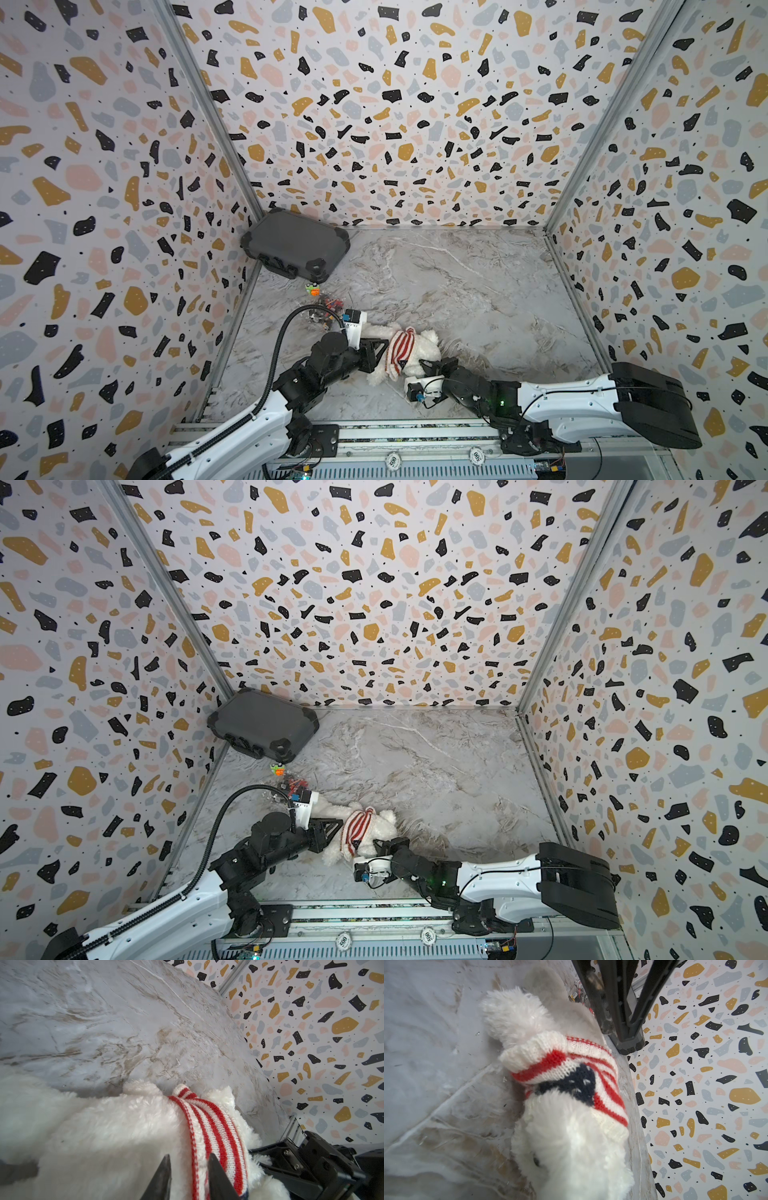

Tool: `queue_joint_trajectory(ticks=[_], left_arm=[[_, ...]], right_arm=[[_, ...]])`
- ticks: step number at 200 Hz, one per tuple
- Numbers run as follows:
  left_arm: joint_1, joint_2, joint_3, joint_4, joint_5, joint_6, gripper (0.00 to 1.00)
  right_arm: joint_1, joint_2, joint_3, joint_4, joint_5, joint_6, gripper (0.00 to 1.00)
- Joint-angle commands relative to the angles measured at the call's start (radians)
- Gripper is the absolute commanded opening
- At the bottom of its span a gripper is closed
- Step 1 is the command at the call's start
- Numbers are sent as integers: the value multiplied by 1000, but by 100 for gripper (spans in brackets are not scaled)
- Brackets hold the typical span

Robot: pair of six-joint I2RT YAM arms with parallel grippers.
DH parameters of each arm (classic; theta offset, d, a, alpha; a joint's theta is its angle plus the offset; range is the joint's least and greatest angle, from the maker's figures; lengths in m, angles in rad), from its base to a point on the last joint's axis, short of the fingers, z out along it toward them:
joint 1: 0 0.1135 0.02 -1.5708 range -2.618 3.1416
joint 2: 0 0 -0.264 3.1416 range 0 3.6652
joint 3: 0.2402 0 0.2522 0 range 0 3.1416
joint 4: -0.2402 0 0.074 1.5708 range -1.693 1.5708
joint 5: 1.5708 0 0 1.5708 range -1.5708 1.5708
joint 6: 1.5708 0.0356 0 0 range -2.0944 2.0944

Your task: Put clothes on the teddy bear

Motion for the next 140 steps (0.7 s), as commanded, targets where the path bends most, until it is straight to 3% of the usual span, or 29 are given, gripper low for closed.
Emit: queue_joint_trajectory(ticks=[1,69,117,140], left_arm=[[-17,-19,-11,53,59,-14,30],[-33,0,-23,56,41,-25,31],[-57,29,-30,90,43,-32,25],[-61,33,-28,94,45,-31,15]], right_arm=[[5,-2,5,47,17,-31,0],[28,-15,-13,97,29,-79,0],[31,-23,-14,105,29,-96,0],[33,-27,-15,105,35,-102,0]])
